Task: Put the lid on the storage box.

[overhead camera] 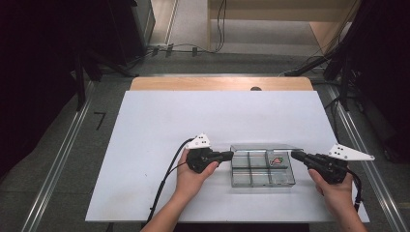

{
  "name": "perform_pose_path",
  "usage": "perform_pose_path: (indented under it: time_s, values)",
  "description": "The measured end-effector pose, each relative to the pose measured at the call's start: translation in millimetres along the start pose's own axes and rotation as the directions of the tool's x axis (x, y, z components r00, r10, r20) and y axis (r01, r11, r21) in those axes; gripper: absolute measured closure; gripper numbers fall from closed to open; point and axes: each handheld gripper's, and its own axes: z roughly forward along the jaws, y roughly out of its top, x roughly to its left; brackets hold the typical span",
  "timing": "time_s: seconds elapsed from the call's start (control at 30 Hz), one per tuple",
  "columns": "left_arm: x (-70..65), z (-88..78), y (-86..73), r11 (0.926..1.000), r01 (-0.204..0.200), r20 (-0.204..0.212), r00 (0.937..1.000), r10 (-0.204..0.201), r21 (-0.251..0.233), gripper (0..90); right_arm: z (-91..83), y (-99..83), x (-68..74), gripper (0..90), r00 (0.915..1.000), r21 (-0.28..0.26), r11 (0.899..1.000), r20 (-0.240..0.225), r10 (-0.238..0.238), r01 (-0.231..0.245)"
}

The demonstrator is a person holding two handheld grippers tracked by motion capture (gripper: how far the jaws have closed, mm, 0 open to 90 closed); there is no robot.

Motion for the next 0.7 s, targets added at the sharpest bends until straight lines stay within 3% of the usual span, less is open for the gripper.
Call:
perform_pose_path:
  time_s: [0.7]
  values:
    - [-8.4, -2.0, -9.3, 0.9999, 0.001, 0.007, 1.0, -0.001, -0.017, 88.7, -7.4, -8.8, 7.4, 87.9, 1.0, 0.013, 1.0, -0.004, -0.004, 0.004]
